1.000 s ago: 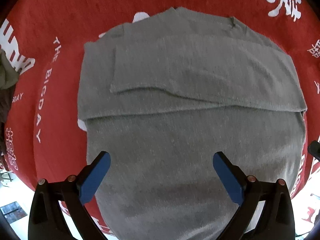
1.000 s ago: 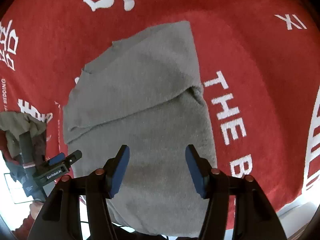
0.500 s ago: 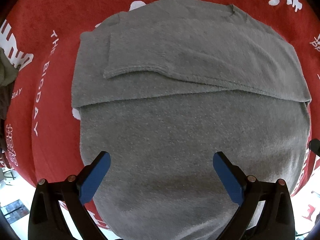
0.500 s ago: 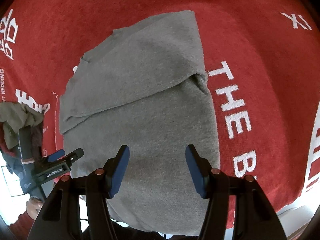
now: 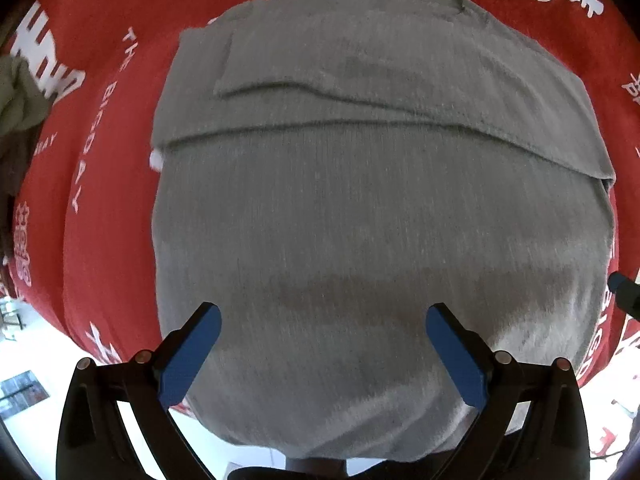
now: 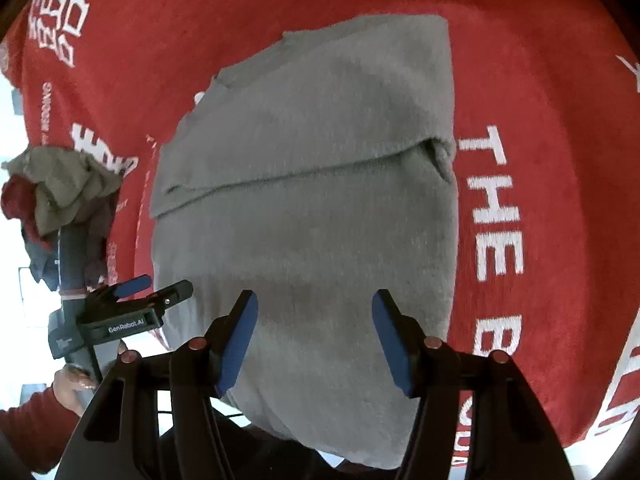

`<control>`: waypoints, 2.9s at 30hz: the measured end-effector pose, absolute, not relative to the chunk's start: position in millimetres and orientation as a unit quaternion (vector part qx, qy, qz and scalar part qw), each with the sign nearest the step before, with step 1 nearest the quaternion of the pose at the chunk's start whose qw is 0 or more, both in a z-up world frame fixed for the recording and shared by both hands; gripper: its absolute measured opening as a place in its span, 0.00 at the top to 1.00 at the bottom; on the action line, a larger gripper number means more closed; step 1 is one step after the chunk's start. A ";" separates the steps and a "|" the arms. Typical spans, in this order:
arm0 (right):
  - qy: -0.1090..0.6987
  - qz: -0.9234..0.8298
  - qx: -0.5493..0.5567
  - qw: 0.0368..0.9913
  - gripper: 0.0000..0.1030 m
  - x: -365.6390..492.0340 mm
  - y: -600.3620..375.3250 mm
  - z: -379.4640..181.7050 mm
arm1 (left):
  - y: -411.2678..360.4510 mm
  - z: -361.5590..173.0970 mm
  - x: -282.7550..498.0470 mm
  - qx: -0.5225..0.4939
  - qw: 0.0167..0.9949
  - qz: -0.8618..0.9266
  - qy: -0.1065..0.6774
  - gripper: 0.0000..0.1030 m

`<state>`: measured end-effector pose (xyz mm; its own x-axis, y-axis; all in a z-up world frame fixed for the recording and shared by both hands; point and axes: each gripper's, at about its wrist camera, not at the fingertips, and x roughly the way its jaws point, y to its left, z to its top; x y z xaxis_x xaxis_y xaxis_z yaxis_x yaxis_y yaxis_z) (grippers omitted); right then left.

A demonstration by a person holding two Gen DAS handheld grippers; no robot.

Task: Fold small clothes
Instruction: 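Release the sleeve and smooth the folded side with the right tool, then move both tools to the sweater hem and grasp it, then lift the hem with both tools and fold it over toward the collar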

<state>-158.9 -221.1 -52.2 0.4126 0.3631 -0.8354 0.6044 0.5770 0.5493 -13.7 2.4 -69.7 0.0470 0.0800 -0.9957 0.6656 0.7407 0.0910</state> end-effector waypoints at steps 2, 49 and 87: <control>0.540 -0.078 0.451 0.706 0.38 -165.2 -218.8 -55.6 | 6.2 -69.9 -21.1 0.286 0.664 -0.216 0.656 0.00; 0.527 -0.040 0.515 0.675 0.36 -319.0 -101.5 -141.0 | 229.2 -138.2 -50.5 0.120 0.607 -0.365 0.696 0.00; 0.318 0.034 0.694 0.645 0.89 -294.2 -99.8 -75.3 | 194.5 -46.2 -16.0 -0.003 0.592 -0.444 0.673 0.88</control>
<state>-294.2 -99.8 -75.3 0.7954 0.4850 -0.3635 0.3977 0.0349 0.9169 -16.0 194.5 -46.2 -0.2993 -0.5287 -0.7943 0.5214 0.6066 -0.6002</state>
